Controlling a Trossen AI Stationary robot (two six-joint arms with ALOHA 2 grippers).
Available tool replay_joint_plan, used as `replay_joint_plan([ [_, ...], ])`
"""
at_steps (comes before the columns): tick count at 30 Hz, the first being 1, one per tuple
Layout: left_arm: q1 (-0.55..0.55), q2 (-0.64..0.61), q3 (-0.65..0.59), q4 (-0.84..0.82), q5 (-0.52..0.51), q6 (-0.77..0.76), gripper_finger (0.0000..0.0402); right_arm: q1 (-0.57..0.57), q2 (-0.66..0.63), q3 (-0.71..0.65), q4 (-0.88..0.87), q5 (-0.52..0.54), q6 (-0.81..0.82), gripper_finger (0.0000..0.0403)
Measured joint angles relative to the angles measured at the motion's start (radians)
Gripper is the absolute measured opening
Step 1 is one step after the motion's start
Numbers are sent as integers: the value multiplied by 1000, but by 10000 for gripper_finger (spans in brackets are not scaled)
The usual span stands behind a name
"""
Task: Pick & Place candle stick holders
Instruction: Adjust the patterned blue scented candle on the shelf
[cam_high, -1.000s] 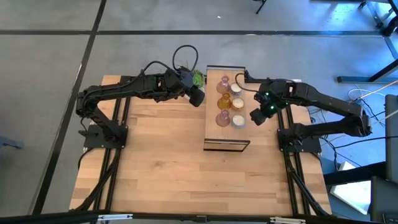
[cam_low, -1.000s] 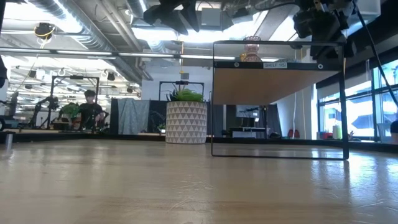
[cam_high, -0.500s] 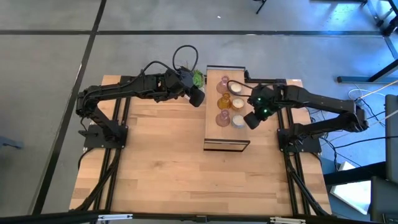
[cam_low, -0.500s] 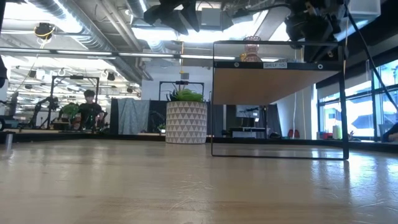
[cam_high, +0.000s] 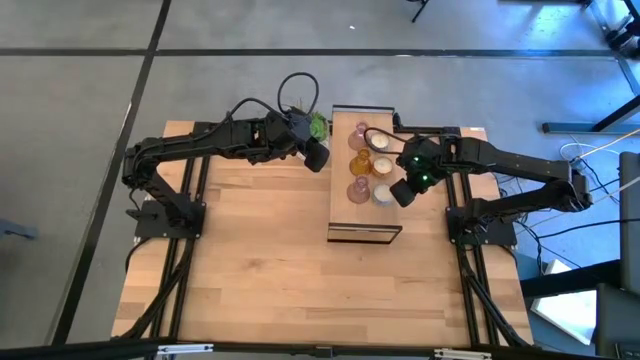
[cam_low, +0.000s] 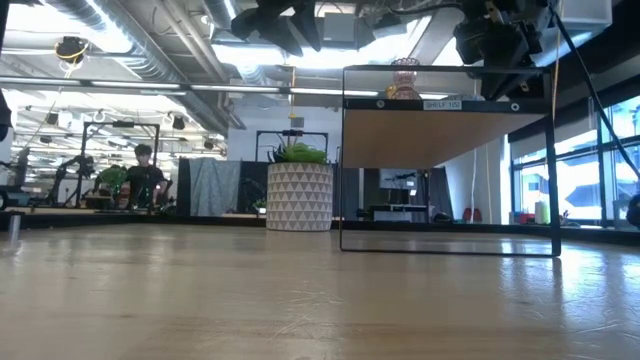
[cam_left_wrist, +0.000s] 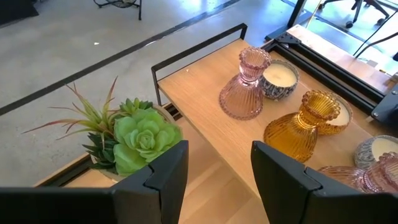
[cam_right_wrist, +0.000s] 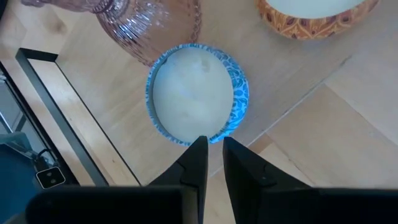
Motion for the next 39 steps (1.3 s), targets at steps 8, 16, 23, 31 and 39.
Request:
replay_joint_plan([
  [8, 0, 0, 0, 0, 4, 0, 171, 0, 0, 0, -13, 0, 19, 54],
  [16, 0, 0, 0, -1, 9, 0, 171, 0, 0, 0, -38, 54, 15, 54],
  [23, 0, 0, 0, -1, 8, 10, 171, 0, 16, 0, -30, 55, 12, 54],
  [31, 0, 0, 0, -1, 8, 10, 171, 0, 24, 0, -18, 52, 11, 54],
  [39, 0, 0, 0, -5, 8, 10, 171, 0, 24, 0, -5, 52, 11, 54],
])
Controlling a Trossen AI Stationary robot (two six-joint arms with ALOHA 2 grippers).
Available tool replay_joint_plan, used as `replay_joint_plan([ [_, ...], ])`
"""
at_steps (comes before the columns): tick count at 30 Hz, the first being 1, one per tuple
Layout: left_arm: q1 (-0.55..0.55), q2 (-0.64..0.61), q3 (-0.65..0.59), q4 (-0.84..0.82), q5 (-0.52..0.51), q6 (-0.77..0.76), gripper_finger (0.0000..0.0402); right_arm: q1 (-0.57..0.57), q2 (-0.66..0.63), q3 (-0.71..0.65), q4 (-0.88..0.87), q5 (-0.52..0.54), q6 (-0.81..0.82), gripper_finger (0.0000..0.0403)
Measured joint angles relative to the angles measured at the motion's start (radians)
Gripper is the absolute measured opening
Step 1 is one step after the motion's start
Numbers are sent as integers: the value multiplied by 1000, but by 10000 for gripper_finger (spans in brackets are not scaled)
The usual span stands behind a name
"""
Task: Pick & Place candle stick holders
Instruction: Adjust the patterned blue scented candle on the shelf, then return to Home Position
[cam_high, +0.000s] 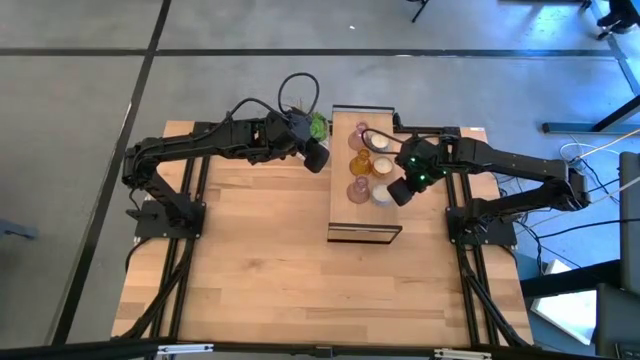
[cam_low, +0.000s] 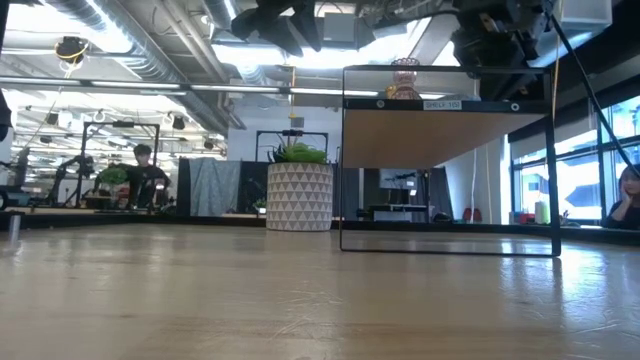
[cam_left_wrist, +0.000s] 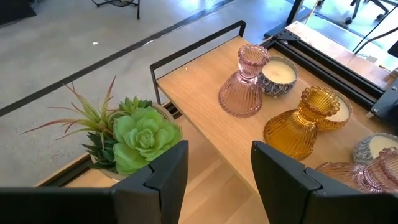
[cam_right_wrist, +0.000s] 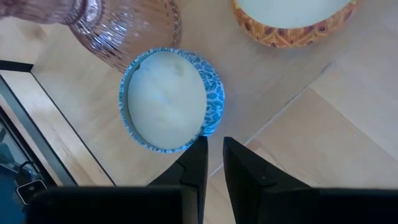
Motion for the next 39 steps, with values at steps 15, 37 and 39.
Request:
replay_joint_plan([
  [15, 0, 0, 0, -15, 1, 0, 171, 0, -35, 0, 0, 44, 5, 54],
  [37, -21, 0, 0, -18, 158, 57, 171, 300, -545, 2, 296, -2, 83, 54],
  [39, -21, 0, 0, -18, 193, 59, 171, 374, -550, 1, 365, 28, 137, 54],
])
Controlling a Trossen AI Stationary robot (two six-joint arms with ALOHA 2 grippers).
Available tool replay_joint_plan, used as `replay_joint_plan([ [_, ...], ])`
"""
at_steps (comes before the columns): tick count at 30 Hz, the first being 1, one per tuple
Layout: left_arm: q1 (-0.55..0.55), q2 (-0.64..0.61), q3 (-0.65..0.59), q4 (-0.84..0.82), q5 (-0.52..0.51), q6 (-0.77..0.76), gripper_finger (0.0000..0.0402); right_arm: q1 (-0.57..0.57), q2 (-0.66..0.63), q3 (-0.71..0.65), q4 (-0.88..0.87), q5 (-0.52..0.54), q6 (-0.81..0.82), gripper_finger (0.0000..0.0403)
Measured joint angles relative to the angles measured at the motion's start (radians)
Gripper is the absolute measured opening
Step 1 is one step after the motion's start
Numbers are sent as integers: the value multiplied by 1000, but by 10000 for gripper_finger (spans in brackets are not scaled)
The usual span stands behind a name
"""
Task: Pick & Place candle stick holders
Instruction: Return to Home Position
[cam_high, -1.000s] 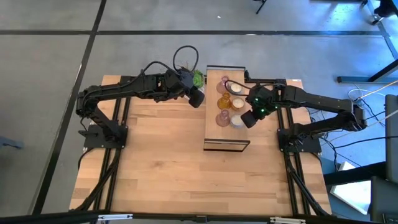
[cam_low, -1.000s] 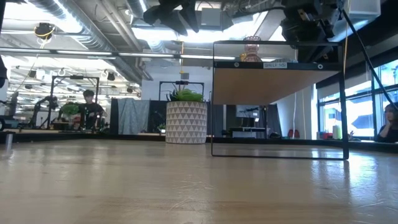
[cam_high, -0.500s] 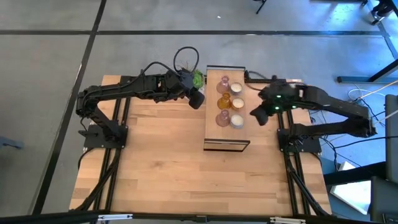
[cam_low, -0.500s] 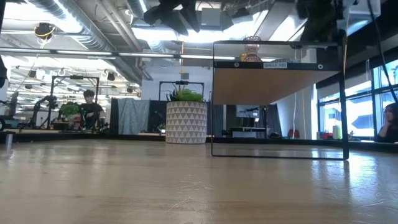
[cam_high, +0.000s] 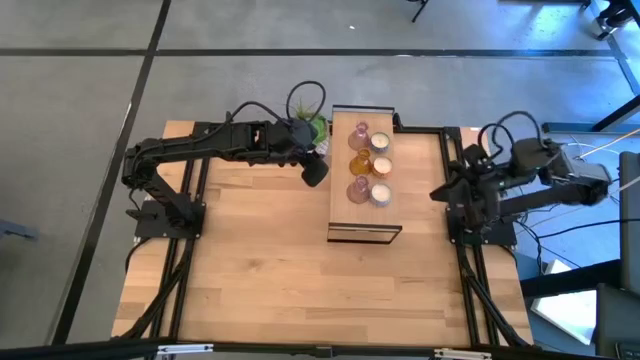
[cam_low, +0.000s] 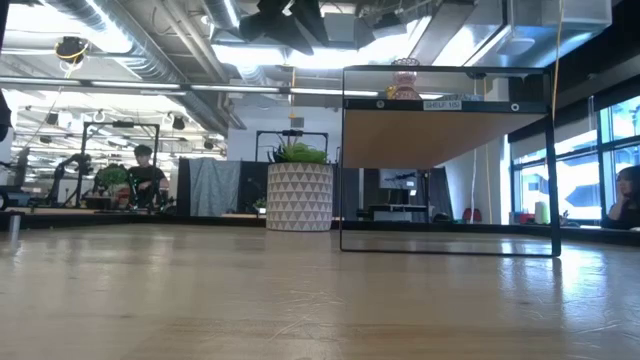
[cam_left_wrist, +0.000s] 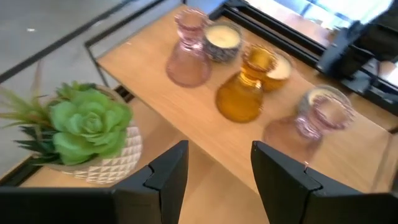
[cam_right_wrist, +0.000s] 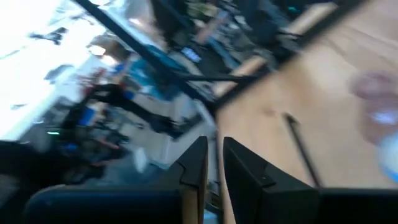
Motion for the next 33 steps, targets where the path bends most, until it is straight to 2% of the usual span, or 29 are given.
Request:
replay_joint_plan([
  [4, -22, 0, 0, -16, 16, 31, 171, 171, 61, 0, 154, 120, -3, 54],
  [8, -51, 0, 0, -41, -24, 49, 171, 334, 201, 0, 231, 334, -80, 54],
  [10, -58, 0, 0, -46, -41, 29, 171, 387, 264, -1, 237, 430, -100, 54],
  [12, -59, 0, 0, -46, -42, 15, 171, 412, 319, -2, 268, 471, -100, 54],
  [15, -59, 0, 0, -45, -25, 10, 171, 437, 378, -2, 347, 445, -121, 54],
  [19, -59, 0, 0, -44, -16, -1, 171, 456, 428, -1, 467, 339, -174, 54],
  [24, -53, 0, 0, -44, -36, -15, 171, 457, 447, -1, 494, 303, -194, 54],
  [29, -28, 0, 0, -25, -55, -97, 171, 458, 362, -47, 479, 283, -228, 54],
  [33, -14, 0, 0, 13, -53, -138, 171, 457, 245, -211, 601, 283, -228, 54],
])
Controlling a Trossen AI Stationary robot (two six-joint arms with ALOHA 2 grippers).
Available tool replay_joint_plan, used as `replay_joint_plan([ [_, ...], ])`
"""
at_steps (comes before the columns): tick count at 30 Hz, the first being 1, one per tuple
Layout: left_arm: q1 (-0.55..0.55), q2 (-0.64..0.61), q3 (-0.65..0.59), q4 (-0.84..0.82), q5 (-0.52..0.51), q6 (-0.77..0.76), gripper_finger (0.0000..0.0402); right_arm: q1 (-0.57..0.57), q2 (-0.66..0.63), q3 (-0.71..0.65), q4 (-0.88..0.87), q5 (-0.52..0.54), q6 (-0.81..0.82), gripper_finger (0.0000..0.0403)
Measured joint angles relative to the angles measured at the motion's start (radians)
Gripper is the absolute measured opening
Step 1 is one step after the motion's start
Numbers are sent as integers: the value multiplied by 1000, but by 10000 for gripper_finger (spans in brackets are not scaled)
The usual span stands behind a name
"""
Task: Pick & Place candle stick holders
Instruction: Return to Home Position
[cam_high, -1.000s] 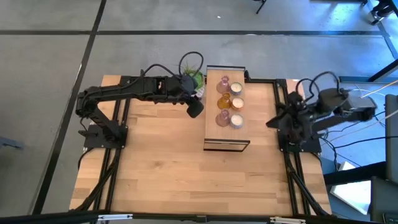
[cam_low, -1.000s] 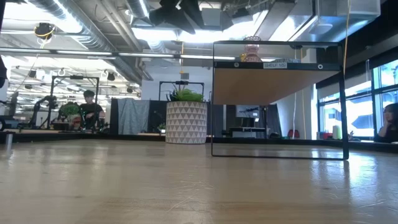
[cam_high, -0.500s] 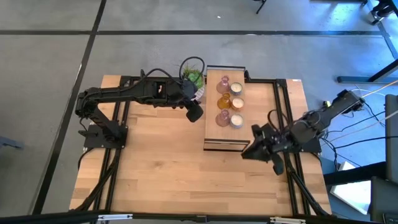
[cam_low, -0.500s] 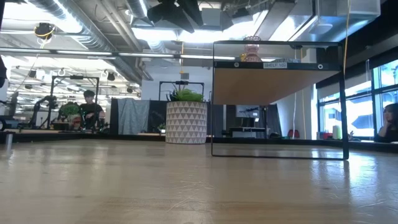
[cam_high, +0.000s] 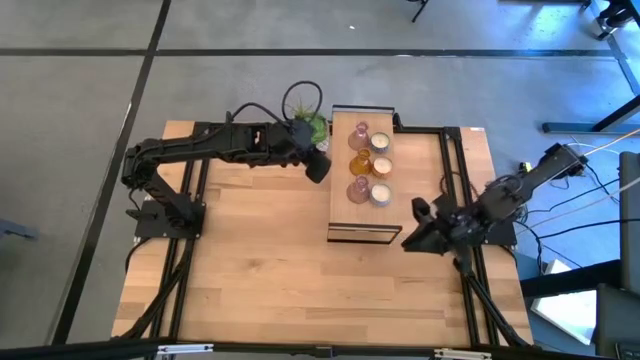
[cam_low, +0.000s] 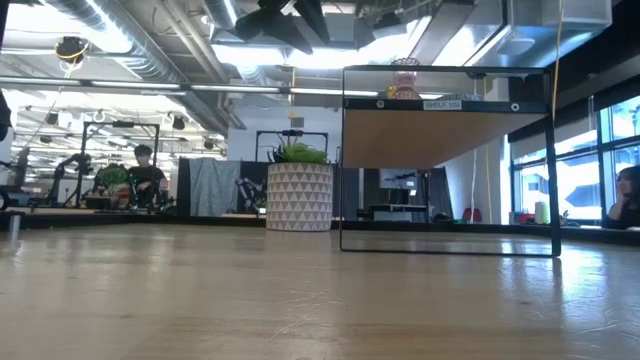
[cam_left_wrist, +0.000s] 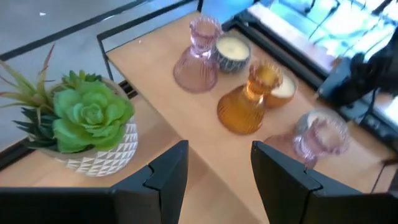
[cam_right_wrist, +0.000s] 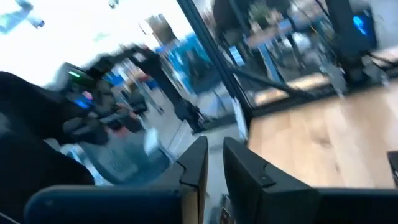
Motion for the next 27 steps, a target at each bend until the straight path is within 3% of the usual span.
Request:
replay_joint_plan([
  [3, 15, 0, 0, 30, 0, -43, 171, 0, -131, -161, 151, 0, 0, 54],
  [6, 30, 0, 0, 67, 0, -80, 171, -8, -288, -305, 178, 50, -3, 54],
  [11, 51, 0, 0, 105, 0, -140, 171, -19, -563, -449, -14, 149, 15, 54],
  [15, 65, 0, 0, 116, 1, -152, 171, -38, -729, -489, -181, 198, 12, 54],
  [19, 78, 0, 0, 124, 2, -160, 171, -68, -837, -494, -308, 204, -53, 54],
  [22, 89, 0, 0, 125, 3, -165, 171, -95, -846, -493, -354, 200, -86, 52],
  [27, 107, 0, 0, 125, 23, -160, 171, -145, -846, -511, -304, 160, -105, 51],
])
